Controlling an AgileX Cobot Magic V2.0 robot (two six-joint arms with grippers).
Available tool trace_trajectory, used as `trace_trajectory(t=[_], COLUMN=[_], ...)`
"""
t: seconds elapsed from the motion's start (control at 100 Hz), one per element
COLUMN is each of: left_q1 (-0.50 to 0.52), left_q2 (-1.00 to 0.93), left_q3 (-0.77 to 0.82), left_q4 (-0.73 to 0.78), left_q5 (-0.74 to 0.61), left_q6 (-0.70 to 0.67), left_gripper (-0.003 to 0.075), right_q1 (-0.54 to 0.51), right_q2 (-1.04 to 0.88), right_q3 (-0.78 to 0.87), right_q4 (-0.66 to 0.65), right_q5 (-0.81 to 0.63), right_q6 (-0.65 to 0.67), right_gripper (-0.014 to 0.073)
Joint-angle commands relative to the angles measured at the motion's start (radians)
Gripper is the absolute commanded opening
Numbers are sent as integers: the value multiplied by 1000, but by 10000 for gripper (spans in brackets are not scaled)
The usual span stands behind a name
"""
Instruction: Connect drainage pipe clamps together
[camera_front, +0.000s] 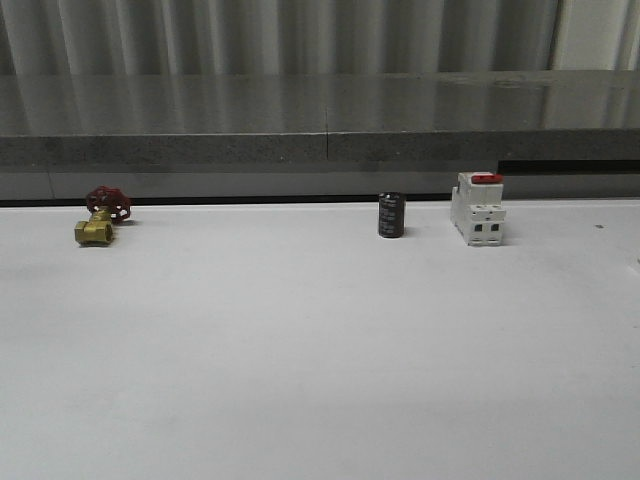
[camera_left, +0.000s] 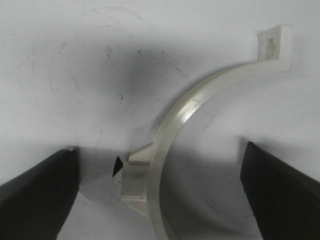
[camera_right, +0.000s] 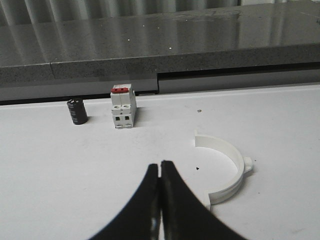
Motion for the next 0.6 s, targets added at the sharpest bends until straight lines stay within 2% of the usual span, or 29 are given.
trace_trajectory(t=[0.0,0.07,0.26,0.36,0.4,0.59], left_q1=[1,1,1,1,1,-24], left_q2=[-50,-50,-50,-52,-54,-107], left_q3=[-29,-29,-29,-29,-29,-31], left_q4=[-8,-8,-6,-6,-6,-20], left_q5=[-13,-5,9,23,33,53], left_q6=[1,1,1,1,1,-4], left_gripper=[542,447,126,13,-22,-21], right_q1=[-6,-6,-6,-6,-6,-6], right_q2=[-15,-15,-15,-15,-15,-15], right_q3=[-16,-16,-16,-16,-16,-16], right_q4=[-2,-2,-2,-2,-2,-2], right_q5=[-81,-81,-81,-81,-81,-81], right_q6=[-10,-10,-10,-10,-10,-10], right_gripper=[-68,-68,-68,-68,-68,-68])
